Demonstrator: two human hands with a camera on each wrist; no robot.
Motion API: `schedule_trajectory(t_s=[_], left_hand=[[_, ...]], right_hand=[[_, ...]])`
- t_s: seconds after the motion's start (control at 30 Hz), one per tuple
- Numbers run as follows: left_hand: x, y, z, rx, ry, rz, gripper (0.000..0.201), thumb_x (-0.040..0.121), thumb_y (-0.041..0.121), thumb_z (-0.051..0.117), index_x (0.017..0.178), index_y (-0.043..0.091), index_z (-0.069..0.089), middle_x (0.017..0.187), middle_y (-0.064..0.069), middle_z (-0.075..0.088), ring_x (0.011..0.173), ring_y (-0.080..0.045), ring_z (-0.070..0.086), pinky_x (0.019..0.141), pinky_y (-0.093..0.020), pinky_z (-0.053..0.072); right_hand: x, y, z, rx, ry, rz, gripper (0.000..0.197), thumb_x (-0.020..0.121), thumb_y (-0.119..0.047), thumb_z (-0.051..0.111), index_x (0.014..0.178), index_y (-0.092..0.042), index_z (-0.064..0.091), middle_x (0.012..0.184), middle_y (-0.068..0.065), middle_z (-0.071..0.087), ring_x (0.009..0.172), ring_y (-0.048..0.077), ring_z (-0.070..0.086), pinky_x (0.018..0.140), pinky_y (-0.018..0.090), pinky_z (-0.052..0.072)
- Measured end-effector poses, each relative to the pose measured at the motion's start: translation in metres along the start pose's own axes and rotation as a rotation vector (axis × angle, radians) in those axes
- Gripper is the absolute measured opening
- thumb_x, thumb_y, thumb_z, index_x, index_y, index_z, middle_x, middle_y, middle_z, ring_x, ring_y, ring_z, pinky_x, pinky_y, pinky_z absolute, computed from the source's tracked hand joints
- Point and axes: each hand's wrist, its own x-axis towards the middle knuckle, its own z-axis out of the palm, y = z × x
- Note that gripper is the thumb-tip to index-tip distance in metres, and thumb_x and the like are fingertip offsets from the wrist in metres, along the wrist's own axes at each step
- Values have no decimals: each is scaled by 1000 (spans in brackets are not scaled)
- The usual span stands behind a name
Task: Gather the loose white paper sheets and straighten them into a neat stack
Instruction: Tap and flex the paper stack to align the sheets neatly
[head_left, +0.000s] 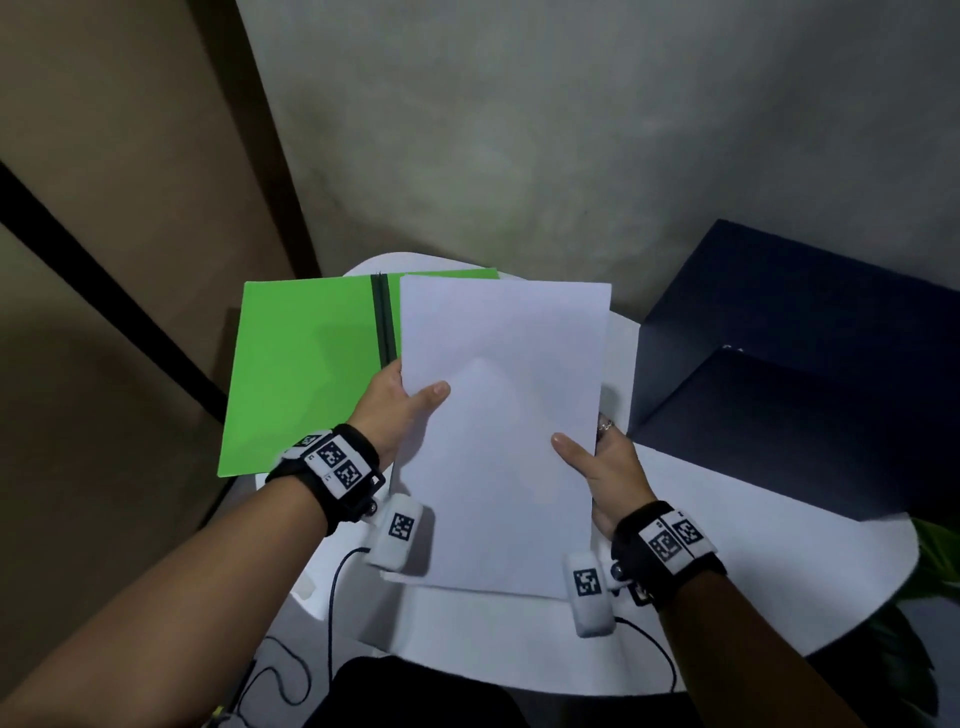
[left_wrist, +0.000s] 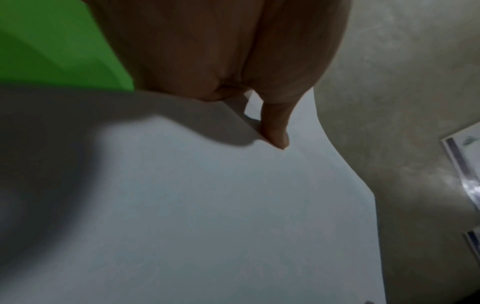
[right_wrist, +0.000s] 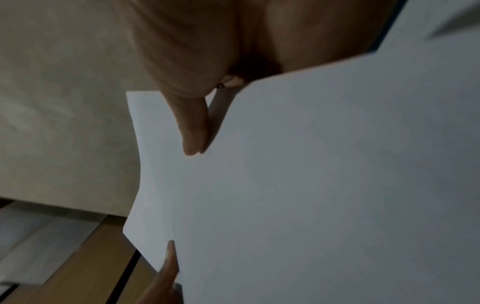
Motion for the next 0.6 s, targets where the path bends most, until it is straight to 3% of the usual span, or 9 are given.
schedule_trajectory(t_s=[0.07,0.13,0.2,0.3,0.37,0.47,0.53,0.6], left_hand=[[4,-6,-10,-25,-11,-27,39,90,-2,61,128,1,54,113,-5,72,102,-14,71,85,-28,55],[13,-13,-23,-59,-53,-61,41,91,1,61,131,4,53,122,-9,69,114,-21,66,97,-38,50],[21,-18,-38,-59,-89,-76,47,87,11,65,133,8,53,130,-11,64,124,-27,59,107,-47,43],[32,-16,-54,69,-70,-111,65,79,37,76,133,12,50,131,-7,63,124,-26,59,108,-50,42],[42,-14,-71,348,101,-136,73,77,52,73,135,17,43,132,-2,57,126,-28,54,106,-49,42],[58,-18,-125,832,579,-254,90,75,52,74,146,21,27,152,-7,35,141,-36,29,111,-59,28],[64,-28,-158,909,693,-460,111,71,51,79,152,17,11,158,-15,21,144,-42,21,113,-61,25],[67,-41,-177,971,689,-647,125,66,53,82,153,16,0,155,-20,21,140,-45,28,111,-58,30]], right_hand=[[6,3,11,-60,10,3,52,79,-25,80,126,-14,59,120,1,71,116,24,65,103,47,49],[13,3,21,-131,2,-7,73,65,-46,85,127,-17,59,121,-3,70,117,19,64,106,48,46],[20,3,31,-172,2,-3,71,69,-46,82,128,-18,58,122,-4,69,117,17,63,106,46,46],[29,4,45,-227,34,-19,43,82,-31,77,119,-18,61,115,-5,71,109,15,65,100,41,50],[35,0,50,-247,46,-48,27,87,-21,73,112,-22,62,111,-6,71,104,11,66,92,30,52],[41,-7,48,-278,91,-66,20,88,-18,72,103,-26,61,106,-9,70,97,3,65,85,21,49],[39,-12,44,-292,131,-80,17,89,-14,70,95,-27,60,99,-13,68,88,-6,64,77,11,48],[38,-15,42,-295,157,-95,16,90,-10,68,95,-22,59,94,-13,66,84,-5,63,63,0,45]])
